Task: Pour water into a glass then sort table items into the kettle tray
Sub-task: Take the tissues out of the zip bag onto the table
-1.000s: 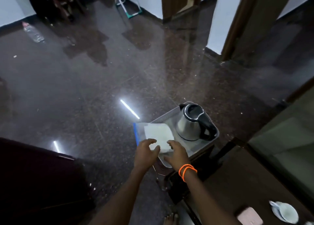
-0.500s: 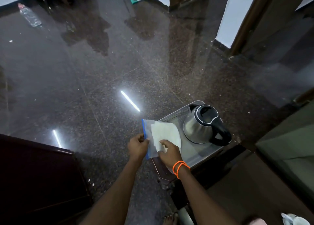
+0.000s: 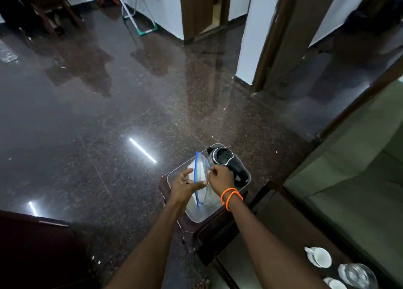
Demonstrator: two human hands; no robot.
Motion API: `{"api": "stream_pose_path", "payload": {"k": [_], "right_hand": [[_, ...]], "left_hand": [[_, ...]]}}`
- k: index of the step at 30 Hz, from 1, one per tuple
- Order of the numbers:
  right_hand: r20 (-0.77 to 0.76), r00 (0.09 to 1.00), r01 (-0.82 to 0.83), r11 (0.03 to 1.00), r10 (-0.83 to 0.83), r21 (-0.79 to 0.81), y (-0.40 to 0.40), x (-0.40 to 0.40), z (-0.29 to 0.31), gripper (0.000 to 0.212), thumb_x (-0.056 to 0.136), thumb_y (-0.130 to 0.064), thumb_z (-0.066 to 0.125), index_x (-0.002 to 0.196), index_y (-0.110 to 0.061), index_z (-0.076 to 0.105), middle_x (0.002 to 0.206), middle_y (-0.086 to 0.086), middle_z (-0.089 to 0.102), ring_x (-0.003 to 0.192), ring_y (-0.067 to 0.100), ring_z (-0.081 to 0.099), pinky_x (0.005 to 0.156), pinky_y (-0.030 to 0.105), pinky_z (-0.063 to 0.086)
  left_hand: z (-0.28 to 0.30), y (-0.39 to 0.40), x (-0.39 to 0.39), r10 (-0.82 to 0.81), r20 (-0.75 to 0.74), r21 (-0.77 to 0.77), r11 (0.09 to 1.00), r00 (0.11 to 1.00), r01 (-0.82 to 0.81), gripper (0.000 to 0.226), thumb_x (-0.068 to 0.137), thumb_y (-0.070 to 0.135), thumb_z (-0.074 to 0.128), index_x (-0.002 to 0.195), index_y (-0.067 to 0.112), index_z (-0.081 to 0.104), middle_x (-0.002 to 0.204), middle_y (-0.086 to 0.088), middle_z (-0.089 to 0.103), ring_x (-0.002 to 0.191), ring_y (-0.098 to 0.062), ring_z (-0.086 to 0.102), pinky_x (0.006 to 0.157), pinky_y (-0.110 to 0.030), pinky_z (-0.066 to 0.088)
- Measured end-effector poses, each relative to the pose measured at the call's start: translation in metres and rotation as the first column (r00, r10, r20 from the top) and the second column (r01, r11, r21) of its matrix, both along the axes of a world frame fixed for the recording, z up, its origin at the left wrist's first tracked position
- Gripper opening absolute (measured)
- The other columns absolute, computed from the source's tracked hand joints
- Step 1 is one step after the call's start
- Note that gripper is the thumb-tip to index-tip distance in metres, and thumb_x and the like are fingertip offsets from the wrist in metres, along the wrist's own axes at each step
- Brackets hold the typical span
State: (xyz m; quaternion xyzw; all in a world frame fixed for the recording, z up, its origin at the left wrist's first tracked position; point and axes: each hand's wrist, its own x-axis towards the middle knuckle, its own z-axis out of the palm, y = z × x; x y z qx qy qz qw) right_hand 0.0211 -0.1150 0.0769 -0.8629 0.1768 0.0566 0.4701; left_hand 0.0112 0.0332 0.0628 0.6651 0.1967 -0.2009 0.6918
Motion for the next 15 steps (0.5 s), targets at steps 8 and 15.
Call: {"api": "stream_pose_path", "payload": {"k": [8,15], "right_hand": [[0.046,0.982,0.187,0.981,-0.185,-0.051,-0.08,-0.064,0.09,0.015,0.088,-0.002,0.055,0.1,-0.008,0.061,0.096,0.015,0.065,0.084,0.027,0.06,0.068,0.03,0.039],[0.183,0.969,0.154,0.985,-0.167,0.081,-0.169,-0.128,0.165,0.031,0.087,0.009,0.051,0.073,-0.019,0.055,0.07,0.002,0.062,0.065,0.01,0.056,0.066,0.028,0.045]], "left_hand": [[0.071,-0.075,-0.058,-0.113,0.003,-0.15,0.982,0.994,0.112,0.068,0.066,0.007,0.091,0.129,0.018,0.067,0.084,-0.004,0.073,0.081,-0.019,0.071,0.075,-0.035,0.058],[0.13,-0.146,-0.107,0.055,-0.181,-0.272,0.957,0.982,-0.104,0.047,0.096,0.058,0.061,0.122,0.019,0.062,0.109,-0.008,0.068,0.083,-0.019,0.066,0.08,-0.036,0.054]]}}
